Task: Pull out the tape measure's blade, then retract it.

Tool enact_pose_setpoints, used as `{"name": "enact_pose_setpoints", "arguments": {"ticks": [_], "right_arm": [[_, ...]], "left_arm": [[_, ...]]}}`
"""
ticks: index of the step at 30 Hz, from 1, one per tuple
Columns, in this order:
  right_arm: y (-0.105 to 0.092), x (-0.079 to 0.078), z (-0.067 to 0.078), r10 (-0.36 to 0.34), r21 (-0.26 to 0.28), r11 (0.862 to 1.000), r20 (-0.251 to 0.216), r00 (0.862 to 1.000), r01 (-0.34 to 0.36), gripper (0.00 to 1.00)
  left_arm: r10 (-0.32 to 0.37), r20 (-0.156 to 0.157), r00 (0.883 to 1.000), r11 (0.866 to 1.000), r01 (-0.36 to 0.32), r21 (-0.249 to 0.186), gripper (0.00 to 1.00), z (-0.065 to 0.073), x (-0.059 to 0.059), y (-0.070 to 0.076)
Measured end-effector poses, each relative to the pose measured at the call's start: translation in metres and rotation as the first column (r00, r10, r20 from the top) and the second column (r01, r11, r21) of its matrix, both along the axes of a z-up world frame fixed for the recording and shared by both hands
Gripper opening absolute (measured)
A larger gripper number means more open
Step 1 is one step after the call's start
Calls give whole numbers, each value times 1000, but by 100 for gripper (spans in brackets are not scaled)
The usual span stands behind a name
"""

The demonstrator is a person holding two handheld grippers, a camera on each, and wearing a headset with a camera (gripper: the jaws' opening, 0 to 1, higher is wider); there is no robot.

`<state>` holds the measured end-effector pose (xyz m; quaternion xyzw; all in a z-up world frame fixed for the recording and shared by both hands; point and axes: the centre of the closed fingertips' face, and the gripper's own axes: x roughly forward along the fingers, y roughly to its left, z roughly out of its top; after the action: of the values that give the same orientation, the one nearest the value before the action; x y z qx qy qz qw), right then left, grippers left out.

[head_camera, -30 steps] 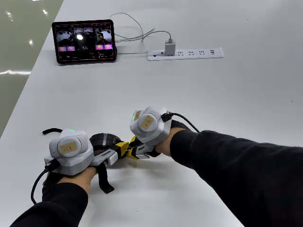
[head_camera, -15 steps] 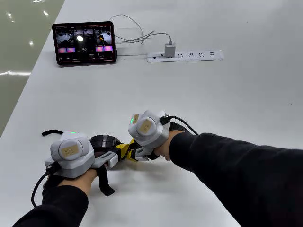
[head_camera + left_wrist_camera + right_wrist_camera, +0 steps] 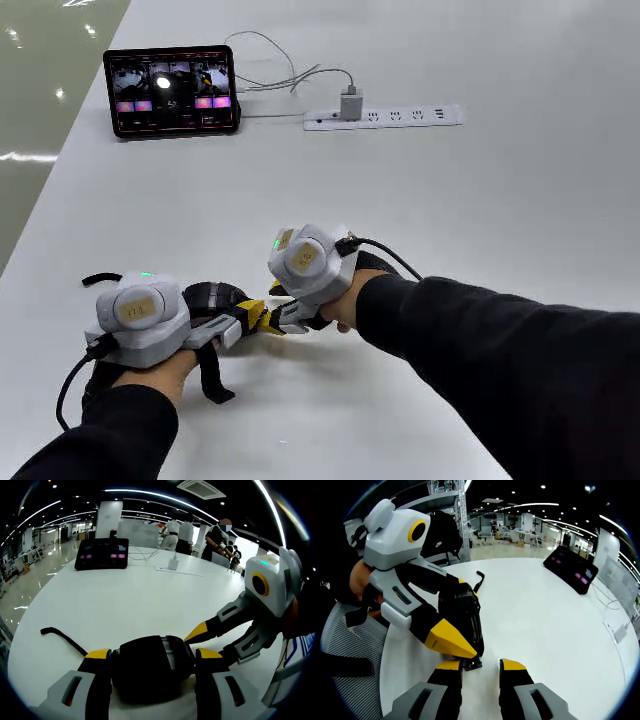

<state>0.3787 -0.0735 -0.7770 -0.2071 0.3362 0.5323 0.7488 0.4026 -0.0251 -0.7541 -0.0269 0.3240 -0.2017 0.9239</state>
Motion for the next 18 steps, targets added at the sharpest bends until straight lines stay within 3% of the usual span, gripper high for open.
{"name": "enact_pose_setpoints", "arguments": {"ticks": [2, 11, 18], "right_arm": [[-2, 2, 3, -20, 7, 1000, 5, 1000, 20, 27], [-20, 1, 15, -68, 11, 998, 31, 997, 68, 32], [-42, -6, 20, -125, 29, 992, 38, 991, 124, 42]], "left_arm": [[-6, 34, 999, 1000, 6, 14, 65, 8, 3, 0], [-31, 34, 999, 999, 32, -18, 82, 18, 0, -8], [-61, 20, 998, 998, 61, -24, 99, 15, -7, -11]]}}
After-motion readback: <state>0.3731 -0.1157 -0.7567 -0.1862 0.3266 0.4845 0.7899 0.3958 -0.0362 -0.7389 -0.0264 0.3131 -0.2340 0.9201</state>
